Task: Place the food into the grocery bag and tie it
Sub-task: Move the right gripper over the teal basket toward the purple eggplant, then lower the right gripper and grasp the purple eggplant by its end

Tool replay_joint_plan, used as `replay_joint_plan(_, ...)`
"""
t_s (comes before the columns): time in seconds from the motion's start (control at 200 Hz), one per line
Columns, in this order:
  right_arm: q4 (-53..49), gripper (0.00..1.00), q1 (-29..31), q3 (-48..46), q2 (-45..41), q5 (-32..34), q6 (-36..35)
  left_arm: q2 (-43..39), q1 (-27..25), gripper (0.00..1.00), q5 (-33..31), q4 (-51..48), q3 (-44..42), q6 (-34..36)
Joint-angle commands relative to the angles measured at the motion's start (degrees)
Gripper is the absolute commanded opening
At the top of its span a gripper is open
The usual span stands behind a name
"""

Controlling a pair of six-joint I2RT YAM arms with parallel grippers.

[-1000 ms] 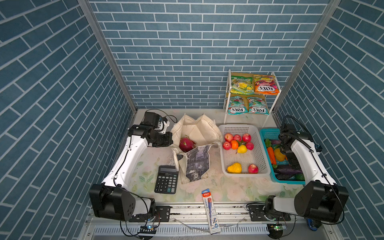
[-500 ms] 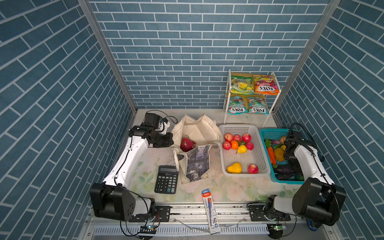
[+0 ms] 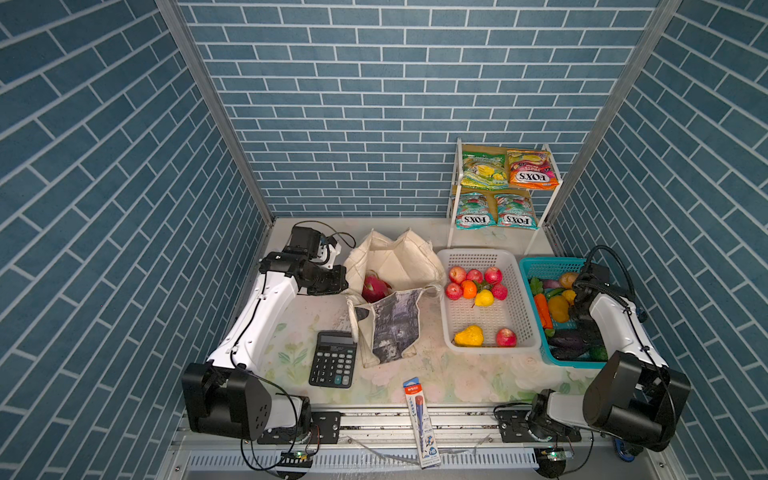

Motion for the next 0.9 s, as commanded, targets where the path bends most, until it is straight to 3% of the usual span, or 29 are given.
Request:
replay_joint_plan(0.0, 0.6, 0.64, -0.5, -0.9, 1.0, -0.5, -1.4, 0.6, -0.3, 0.0, 0.5, 0.5, -1.0, -0.1)
replay_joint_plan(0.29, -0.2, 0.79, -0.7, -1.6, 2.2, -0.5, -0.9, 0.7, -0.3, 0.0, 0.5, 0.6, -1.0, -0.2)
replay_joint_plan(0.42, -0.1, 0.81, -0.9, -1.5, 3.8, -0.4, -1.0, 0.6, -0.3, 0.0, 0.4, 0.7, -1.0, -0.2)
replay_joint_plan(0.895, 3.9, 0.66, -1.9, -3.4, 5.1, -2.2, -2.4, 0.9, -0.3, 0.0, 0.2, 0.6, -0.9, -0.2)
